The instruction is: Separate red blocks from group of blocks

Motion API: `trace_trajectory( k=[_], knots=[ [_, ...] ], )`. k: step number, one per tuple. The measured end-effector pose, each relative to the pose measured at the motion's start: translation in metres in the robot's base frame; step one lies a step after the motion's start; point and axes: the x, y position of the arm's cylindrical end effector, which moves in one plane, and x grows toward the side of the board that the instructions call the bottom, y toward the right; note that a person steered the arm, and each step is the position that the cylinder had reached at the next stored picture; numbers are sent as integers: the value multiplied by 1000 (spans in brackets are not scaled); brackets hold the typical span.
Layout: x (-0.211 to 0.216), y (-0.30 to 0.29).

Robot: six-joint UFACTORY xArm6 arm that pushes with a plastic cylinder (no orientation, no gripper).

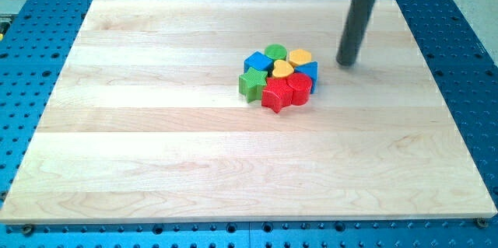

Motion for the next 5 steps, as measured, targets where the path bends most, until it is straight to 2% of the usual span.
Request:
trace_trajectory(
  k=[2,4,5],
  knots=[
    [51,-30],
    [65,-95],
    [94,-128]
  ],
)
